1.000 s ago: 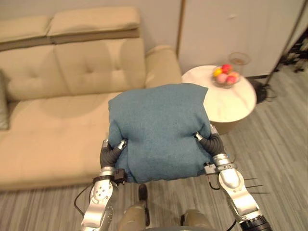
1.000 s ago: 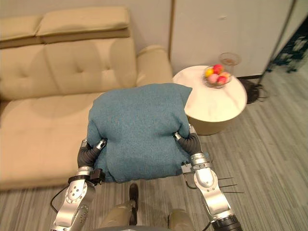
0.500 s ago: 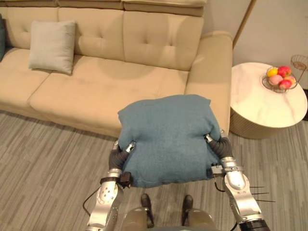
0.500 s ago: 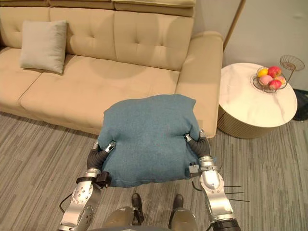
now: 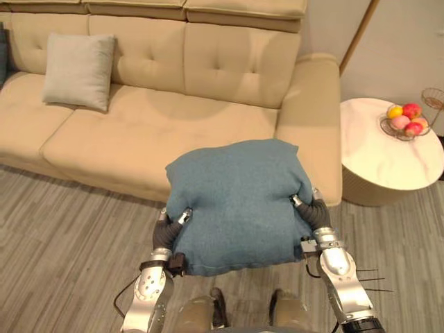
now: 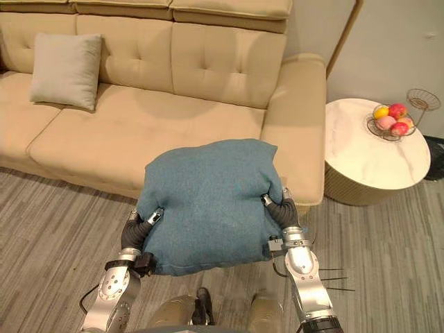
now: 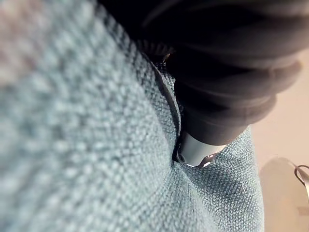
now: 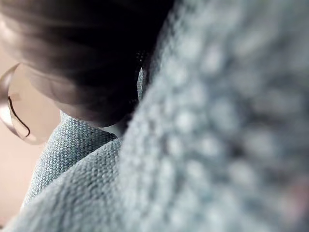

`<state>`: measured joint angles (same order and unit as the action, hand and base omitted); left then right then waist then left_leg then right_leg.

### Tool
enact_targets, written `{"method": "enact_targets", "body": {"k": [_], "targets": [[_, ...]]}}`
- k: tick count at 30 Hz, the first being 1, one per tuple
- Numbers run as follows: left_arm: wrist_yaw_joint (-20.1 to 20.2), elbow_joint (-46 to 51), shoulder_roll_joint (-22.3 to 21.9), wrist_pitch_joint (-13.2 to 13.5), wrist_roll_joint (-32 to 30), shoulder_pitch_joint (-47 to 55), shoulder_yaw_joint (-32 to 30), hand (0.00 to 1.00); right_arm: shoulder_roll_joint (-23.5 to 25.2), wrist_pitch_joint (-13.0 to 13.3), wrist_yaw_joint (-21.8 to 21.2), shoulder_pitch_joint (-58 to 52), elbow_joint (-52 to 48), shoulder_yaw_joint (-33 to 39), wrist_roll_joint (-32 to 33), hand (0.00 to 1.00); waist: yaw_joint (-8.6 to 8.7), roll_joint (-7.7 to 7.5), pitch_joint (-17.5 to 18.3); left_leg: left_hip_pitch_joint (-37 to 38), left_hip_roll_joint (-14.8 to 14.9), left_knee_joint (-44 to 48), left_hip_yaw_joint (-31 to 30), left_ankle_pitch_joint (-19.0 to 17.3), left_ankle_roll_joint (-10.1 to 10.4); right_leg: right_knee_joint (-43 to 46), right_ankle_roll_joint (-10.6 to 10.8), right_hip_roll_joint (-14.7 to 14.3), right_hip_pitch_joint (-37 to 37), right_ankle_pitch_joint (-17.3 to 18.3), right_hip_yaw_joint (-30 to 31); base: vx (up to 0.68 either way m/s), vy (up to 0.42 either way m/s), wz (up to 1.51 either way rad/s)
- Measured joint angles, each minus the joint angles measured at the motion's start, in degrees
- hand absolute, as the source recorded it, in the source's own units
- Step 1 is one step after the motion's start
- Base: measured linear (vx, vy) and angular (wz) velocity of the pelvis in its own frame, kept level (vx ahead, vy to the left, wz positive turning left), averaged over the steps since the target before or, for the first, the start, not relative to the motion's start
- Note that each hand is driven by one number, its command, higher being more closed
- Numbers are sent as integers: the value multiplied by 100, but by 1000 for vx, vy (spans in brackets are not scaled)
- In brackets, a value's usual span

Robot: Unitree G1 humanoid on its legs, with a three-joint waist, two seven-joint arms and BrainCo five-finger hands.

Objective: Pick up cushions and gather them together orderly.

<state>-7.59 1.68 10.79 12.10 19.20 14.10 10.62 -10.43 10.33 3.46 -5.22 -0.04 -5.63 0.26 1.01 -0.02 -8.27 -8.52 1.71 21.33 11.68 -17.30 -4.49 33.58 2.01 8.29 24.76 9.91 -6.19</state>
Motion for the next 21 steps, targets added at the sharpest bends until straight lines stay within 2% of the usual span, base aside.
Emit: {"method": "enact_targets", "body": {"k": [1, 2, 3, 4, 5, 6, 7, 8, 9, 10, 11, 12, 13, 14, 15, 16, 17, 18, 21], "targets": [[0, -24, 5, -1, -19, -26, 4, 100, -14, 0, -10, -22, 1, 12, 40, 100, 54, 8, -5, 123, -2, -99, -79, -33, 40, -515, 75, -147, 64, -110, 9, 432, -39, 45], [1, -65, 12, -3, -30, -74, 20, 100, -25, -1, -33, -82, 1, 31, 154, 100, 162, 14, -12, 354, -48, -276, -219, -56, 108, -1276, 138, -343, 113, -452, -3, 416, -46, 51], [2, -102, 17, -3, -37, -110, 44, 100, -25, -1, -39, -143, -2, 46, 204, 100, 203, 1, -6, 478, -81, -349, -267, -30, 178, -1655, 179, -396, 117, -694, 0, 574, -89, 81], [4, -180, 16, -4, -103, -194, 83, 100, -21, -1, -42, -269, -5, 87, 273, 100, 312, -47, 4, 704, -171, -328, -430, -164, 314, -2219, 153, -430, 77, -1096, -1, 544, -136, 90], [7, -192, 13, -6, -149, -191, 127, 100, -19, -1, -45, -427, -32, 132, 381, 100, 372, -122, 40, 971, -258, -265, -567, -392, 463, -2252, -180, -406, 117, -1391, 17, 560, -170, 94], [7, -231, -18, -7, -168, -183, 162, 100, -16, -1, -44, -515, -42, 146, 396, 100, 428, -96, 58, 1079, -249, -192, -664, -504, 555, -2007, -390, -391, 100, -1754, 39, 563, -213, 80], [20, -355, -174, -27, -202, -193, 219, 100, -47, -11, -46, -629, -56, 224, 438, 100, 458, 143, 110, 1013, -22, 334, -781, -565, 695, -1503, -448, -463, 125, -1521, -166, 562, -223, 55], [50, -352, -273, -35, -202, -176, 239, 100, -63, -29, -45, -714, -191, 288, 437, 100, 437, 305, 132, 660, 256, 1303, -745, -429, 929, -1390, -534, -617, 5, -1272, -292, 556, -216, 35], [74, -353, -312, -39, -200, -168, 223, 100, -95, -59, -45, -751, -304, 287, 437, 100, 397, 364, 123, 461, 403, 1860, -696, -250, 1121, -1373, -595, -732, -102, -1166, -307, 562, -195, -3], [103, -356, -345, -49, -198, -148, 208, 100, -134, -82, -44, -820, -492, 285, 435, 100, 292, 410, 103, 140, 671, 2696, -611, 160, 1157, -1384, -689, -904, -316, -1038, -292, 544, -161, -36], [115, -355, -352, -52, -198, -103, 213, 100, -129, -85, -25, -915, -739, 285, 435, 100, 165, 410, 100, -66, 1024, 3456, -435, 158, 1148, -1467, -794, -1072, -646, -926, -282, 614, -160, -44], [126, -342, -396, -46, -195, -99, 211, 100, -125, -79, 21, -1041, -1136, 286, 435, 100, 127, 374, 104, -225, 1256, 3737, -163, 95, 1032, -1632, -844, -1140, -1019, -814, -213, 459, -106, -36], [126, -328, -401, -42, -195, -101, 209, 100, -123, -76, 23, -1050, -1219, 286, 435, 100, 123, 354, 96, -272, 1274, 3704, -97, 56, 967, -1663, -843, -1139, -1081, -781, -170, 389, -81, -30], [129, -275, -399, -25, -190, -101, 205, 100, -123, -48, 23, -1034, -1464, 286, 433, 100, 108, 328, 97, -451, 1345, 3435, 148, -77, 757, -1798, -835, -1130, -1251, -733, -9, 324, -42, -44], [133, -208, -411, -19, -186, -102, 190, 100, -122, -10, 24, -997, -1615, 286, 427, 100, 86, 323, 97, -555, 1340, 2936, 267, -155, 636, -1889, -797, -1123, -1368, -687, 189, 299, -17, -57], [133, -178, -426, -13, -188, -102, 178, 100, -123, 0, 24, -980, -1659, 286, 423, 100, 61, 324, 98, -581, 1316, 2618, 269, -167, 637, -1898, -784, -1119, -1409, -661, 298, 256, 41, -78], [134, -153, -476, 18, -191, -104, 142, 100, -123, 15, 27, -970, -1680, 286, 417, 100, -22, 322, 100, -575, 1274, 1920, 191, -167, 653, -1888, -764, -1115, -1488, -598, 498, 230, 95, -83], [134, -153, -518, 32, -197, -101, 120, 100, -123, 15, 37, -965, -1672, 286, 418, 100, -46, 321, 100, -574, 1177, 1423, -34, -142, 697, -1876, -723, -1105, -1541, -543, 644, 272, 162, -91], [134, -158, -530, 31, -201, -64, 104, 100, -115, 16, 41, -870, -1507, 279, 415, 100, -51, 325, 103, -568, 902, 353, -739, 39, 935, -1843, -560, -1101, -1632, -459, 1211, 236, 233, -100]]}}
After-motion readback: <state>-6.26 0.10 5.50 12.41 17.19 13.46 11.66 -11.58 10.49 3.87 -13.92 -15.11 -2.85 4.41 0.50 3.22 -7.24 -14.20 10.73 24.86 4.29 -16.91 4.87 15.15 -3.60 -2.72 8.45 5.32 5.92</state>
